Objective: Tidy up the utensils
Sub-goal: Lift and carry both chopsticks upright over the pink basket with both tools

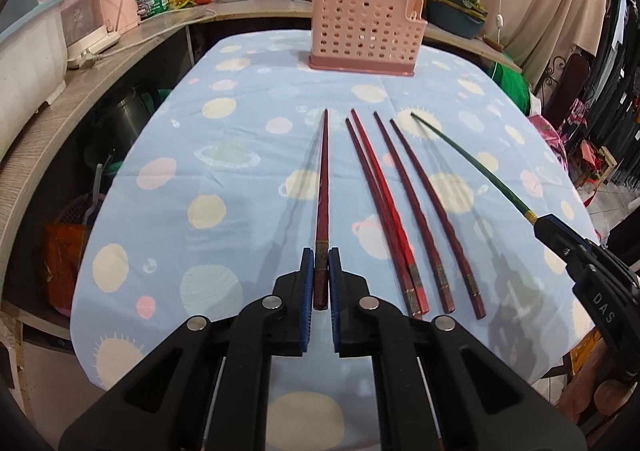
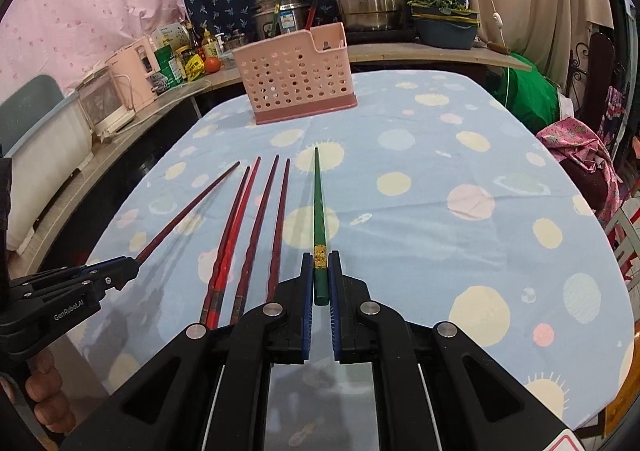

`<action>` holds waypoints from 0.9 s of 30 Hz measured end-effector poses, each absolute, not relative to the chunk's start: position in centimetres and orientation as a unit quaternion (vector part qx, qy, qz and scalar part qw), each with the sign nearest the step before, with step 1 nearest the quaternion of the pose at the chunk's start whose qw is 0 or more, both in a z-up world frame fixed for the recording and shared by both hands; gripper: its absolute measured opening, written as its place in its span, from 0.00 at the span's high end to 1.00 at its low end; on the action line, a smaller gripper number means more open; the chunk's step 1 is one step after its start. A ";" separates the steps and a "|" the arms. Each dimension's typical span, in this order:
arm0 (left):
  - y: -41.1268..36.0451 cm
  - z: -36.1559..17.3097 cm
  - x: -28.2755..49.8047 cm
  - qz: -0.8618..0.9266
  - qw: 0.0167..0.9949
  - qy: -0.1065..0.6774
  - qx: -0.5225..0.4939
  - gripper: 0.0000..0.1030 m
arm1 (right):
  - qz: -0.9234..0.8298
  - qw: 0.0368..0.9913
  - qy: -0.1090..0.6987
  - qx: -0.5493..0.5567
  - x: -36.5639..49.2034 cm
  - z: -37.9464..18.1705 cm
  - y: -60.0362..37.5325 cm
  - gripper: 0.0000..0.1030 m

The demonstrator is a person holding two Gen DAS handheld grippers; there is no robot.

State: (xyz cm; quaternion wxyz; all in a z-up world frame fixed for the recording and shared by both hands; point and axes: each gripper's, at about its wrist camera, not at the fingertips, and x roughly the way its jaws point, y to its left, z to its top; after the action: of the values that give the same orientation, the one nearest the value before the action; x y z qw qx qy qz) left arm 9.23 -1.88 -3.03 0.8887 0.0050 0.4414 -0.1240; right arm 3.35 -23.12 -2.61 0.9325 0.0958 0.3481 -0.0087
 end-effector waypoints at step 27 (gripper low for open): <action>0.2 9.8 17.1 -0.120 0.934 0.333 -0.053 0.93 | 0.001 0.965 0.230 0.124 9.5 9.0 -27.7 0.93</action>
State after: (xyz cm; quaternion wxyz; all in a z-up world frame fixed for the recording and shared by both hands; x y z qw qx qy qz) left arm 17.11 0.18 9.82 0.9337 -0.0535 0.3329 -0.1205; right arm 9.49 -27.72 8.97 0.9652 0.1243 0.2302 0.0009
